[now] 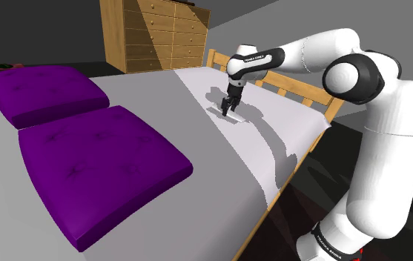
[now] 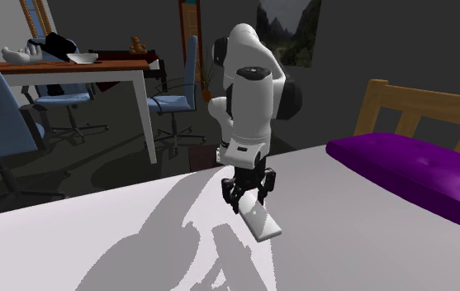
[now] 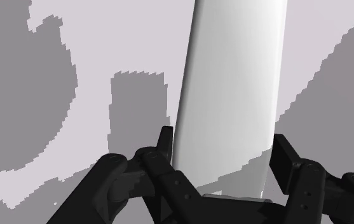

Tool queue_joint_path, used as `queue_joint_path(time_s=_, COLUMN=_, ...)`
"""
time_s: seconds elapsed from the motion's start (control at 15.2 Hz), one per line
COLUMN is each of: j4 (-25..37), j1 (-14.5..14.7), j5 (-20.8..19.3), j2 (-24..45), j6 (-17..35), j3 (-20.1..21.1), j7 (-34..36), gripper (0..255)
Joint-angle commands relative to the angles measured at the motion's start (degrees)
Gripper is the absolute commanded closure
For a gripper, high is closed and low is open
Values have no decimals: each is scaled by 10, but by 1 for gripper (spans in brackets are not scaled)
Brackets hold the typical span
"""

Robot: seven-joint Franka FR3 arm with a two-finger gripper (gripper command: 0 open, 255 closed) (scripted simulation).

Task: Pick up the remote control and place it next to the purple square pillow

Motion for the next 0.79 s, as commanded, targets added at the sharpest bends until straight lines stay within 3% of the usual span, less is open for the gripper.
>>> queue_joint_path(time_s=0.0, j4=9, j1=0, j5=-1, j2=-4, j6=-13, j3=-1, j7=1, gripper=255)
queue_joint_path(time_s=0.73, j4=67, j1=0, j5=-7, j2=-23, j6=-90, j3=-3, j7=5, gripper=255)
